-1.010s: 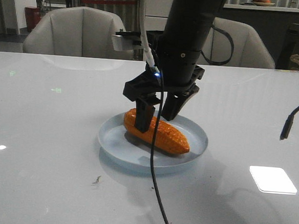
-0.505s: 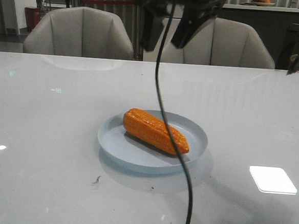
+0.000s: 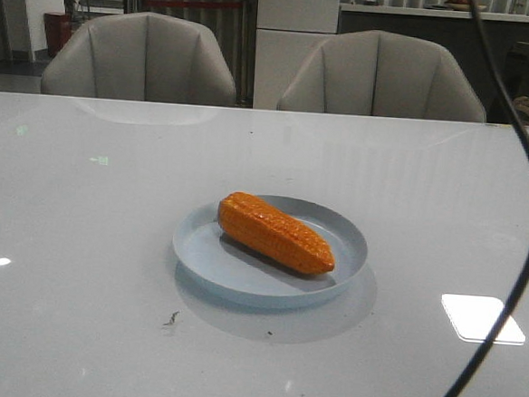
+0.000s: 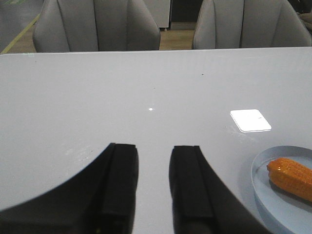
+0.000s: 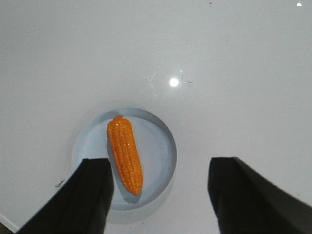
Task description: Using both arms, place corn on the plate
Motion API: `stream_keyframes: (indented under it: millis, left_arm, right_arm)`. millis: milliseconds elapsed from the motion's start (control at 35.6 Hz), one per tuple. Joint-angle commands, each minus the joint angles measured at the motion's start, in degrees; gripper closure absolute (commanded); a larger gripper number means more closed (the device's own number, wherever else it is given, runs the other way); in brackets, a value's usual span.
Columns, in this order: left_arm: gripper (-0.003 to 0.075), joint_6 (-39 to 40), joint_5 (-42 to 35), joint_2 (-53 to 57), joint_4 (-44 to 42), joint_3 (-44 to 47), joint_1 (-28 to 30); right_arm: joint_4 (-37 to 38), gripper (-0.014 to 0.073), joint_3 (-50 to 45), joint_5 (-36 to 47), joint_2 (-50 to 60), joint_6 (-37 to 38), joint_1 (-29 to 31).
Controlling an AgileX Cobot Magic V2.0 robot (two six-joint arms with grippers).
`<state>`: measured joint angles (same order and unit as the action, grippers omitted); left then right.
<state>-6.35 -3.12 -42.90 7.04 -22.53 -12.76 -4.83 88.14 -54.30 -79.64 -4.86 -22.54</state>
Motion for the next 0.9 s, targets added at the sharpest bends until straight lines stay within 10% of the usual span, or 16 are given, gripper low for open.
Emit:
stream_keyframes:
  millis: [0, 393, 870]
  left_arm:
    - [0.0459, 0.10, -4.55, 0.35, 0.42, -1.71, 0.08]
    - [0.0459, 0.10, -1.97, 0.35, 0.42, -1.71, 0.08]
    - [0.0459, 0.10, 0.50, 0.24, 0.42, -1.71, 0.08]
  right_arm:
    - [-0.29, 0.0063, -7.75, 6.82, 8.86, 1.42, 2.25]
    - [-0.29, 0.0063, -40.61, 14.17, 35.15, 4.53, 14.67]
    - [-0.29, 0.0063, -56.42, 12.86, 52.97, 4.53, 16.37]
